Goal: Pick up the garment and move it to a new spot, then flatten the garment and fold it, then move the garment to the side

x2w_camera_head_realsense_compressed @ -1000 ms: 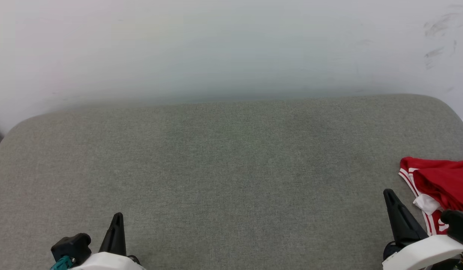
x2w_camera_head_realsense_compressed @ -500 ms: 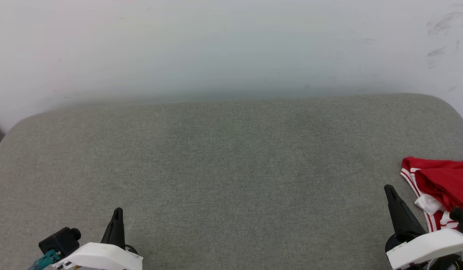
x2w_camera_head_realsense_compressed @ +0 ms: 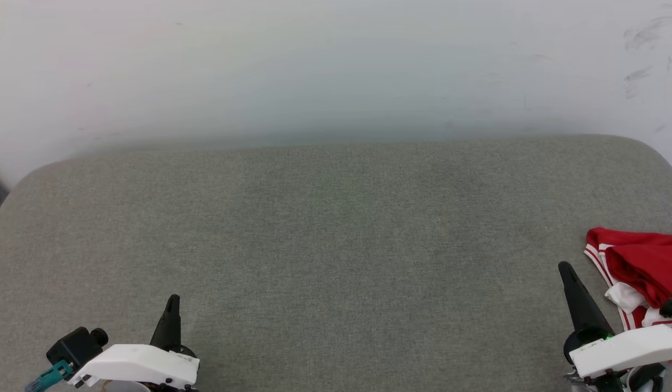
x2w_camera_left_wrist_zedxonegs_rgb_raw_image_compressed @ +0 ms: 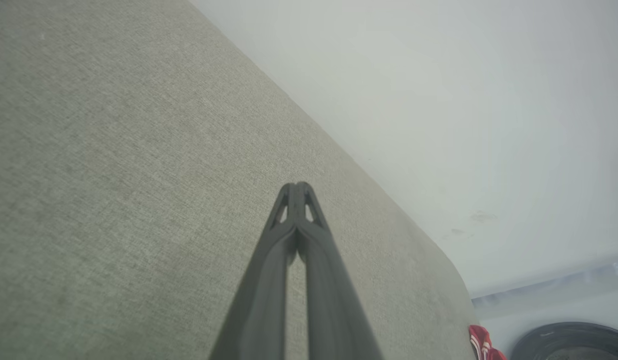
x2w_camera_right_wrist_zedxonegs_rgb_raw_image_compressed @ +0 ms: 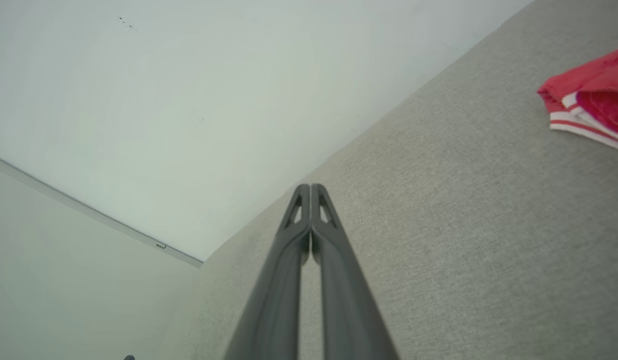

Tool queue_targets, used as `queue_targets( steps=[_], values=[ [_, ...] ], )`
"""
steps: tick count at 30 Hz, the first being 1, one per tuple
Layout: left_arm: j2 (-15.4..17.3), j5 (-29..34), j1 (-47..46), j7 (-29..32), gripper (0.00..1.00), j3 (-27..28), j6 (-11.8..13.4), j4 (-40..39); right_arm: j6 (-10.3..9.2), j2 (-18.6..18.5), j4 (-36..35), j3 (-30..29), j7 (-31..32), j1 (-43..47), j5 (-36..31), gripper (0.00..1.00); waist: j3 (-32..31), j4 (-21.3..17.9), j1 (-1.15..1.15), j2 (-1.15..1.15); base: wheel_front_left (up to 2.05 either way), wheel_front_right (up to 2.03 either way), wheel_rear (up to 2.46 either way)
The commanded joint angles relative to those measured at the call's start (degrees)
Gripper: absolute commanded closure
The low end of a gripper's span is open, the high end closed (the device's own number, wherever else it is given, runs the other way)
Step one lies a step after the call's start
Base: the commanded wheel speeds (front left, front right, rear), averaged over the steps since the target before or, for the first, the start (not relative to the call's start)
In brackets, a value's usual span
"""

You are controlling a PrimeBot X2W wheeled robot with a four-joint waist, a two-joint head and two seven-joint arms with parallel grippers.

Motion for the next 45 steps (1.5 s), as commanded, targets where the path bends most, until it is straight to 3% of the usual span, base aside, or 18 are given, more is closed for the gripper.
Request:
queue_targets(
  steps=[1, 15, 45],
  values=[
    [-0.2, -2.2, -1.8, 0.7, 1.0, 0.9, -0.7, -0.4, 0.0, 0.1, 0.1, -0.4, 0.0, -1.6, 2.6, 1.0, 0.0, 0.0, 0.0, 0.0, 0.0, 0.0, 0.0],
    [-2.0, -10.8, -3.0, 3.4, 1.0, 3.5, -3.0, 0.2, 0.0, 0.7, 2.9, -1.1, 0.5, -3.2, 12.9, 1.0, 0.3, 0.3, 0.0, 0.0, 0.0, 0.0, 0.0],
    [-4.8, -23.9, -4.8, 7.6, 1.0, 7.4, -6.3, 1.3, -0.01, 1.6, 7.1, -2.2, 1.3, -5.7, 28.5, 1.0, 0.9, 0.9, 0.0, 0.0, 0.0, 0.0, 0.0]
  ],
)
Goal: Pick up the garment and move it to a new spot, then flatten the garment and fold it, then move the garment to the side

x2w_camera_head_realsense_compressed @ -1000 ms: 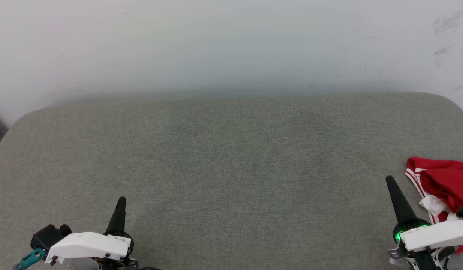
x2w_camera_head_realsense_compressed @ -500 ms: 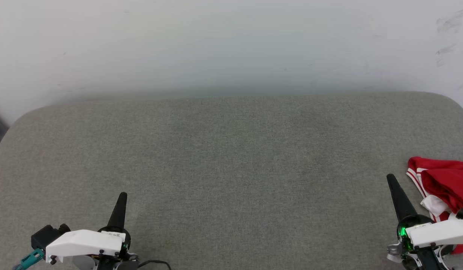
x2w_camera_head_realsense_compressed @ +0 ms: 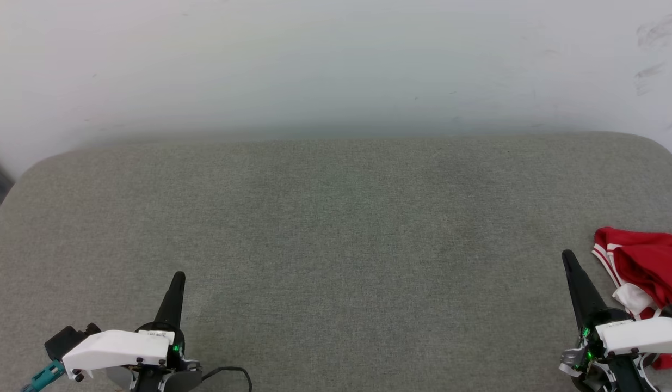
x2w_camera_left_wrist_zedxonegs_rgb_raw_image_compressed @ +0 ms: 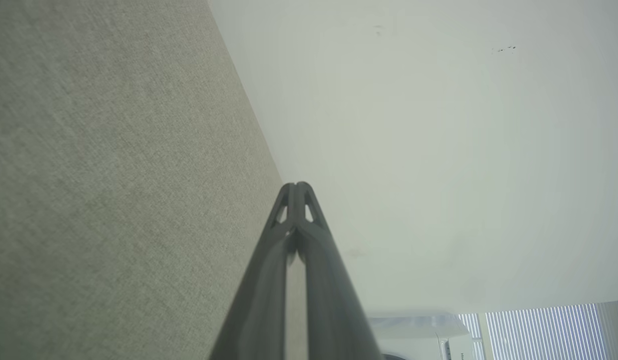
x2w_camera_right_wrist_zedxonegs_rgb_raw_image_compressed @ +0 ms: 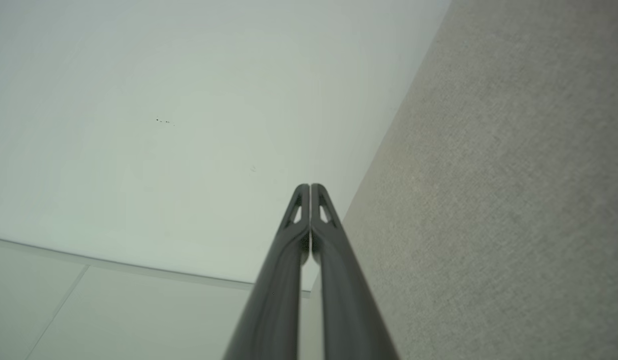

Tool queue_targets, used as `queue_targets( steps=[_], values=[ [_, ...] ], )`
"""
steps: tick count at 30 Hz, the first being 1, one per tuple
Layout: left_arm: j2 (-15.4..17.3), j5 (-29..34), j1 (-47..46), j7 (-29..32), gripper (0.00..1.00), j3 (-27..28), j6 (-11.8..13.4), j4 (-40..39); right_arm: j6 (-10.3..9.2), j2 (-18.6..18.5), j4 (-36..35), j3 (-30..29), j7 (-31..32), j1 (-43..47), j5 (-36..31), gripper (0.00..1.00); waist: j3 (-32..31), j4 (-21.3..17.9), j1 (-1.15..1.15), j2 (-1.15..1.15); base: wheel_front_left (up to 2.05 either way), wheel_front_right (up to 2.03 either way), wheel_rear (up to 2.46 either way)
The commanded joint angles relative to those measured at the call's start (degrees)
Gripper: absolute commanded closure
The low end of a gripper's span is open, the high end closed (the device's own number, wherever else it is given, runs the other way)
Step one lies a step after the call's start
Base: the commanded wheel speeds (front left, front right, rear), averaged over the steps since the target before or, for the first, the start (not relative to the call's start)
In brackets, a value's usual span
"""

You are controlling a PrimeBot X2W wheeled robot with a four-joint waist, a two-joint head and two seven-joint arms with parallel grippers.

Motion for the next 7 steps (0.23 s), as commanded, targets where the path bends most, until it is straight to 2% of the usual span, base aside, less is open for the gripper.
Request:
queue_targets(
  steps=[1, 7],
  values=[
    [-0.1, -0.9, -1.3, 0.3, 1.0, 0.5, -0.4, -0.1, -0.01, 0.1, 0.0, -0.2, 0.2, -1.1, 1.1, 1.0, 0.0, 0.0, 0.0, 0.0, 0.0, 0.0, 0.0],
    [-0.6, -3.1, -1.6, 1.0, 1.0, 1.2, -1.0, 0.1, -0.01, 0.3, 0.8, -0.4, 0.3, -1.4, 3.8, 1.0, 0.1, 0.1, 0.0, 0.0, 0.0, 0.0, 0.0]
  ],
)
